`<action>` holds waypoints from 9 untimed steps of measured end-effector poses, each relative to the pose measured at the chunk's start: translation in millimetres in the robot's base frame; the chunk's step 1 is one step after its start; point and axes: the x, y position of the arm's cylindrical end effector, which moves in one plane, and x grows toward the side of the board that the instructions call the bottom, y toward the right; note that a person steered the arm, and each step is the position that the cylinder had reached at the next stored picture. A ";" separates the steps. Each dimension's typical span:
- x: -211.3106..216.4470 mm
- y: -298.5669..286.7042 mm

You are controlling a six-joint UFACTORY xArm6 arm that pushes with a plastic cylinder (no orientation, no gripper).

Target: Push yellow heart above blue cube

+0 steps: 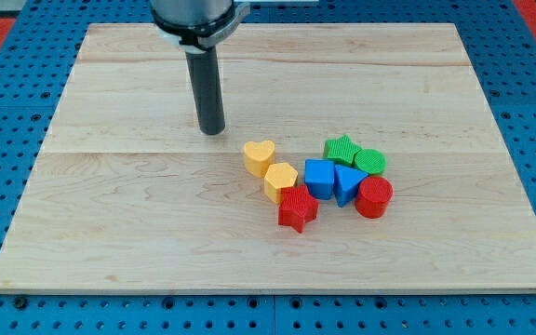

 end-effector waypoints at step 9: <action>16.1 91.1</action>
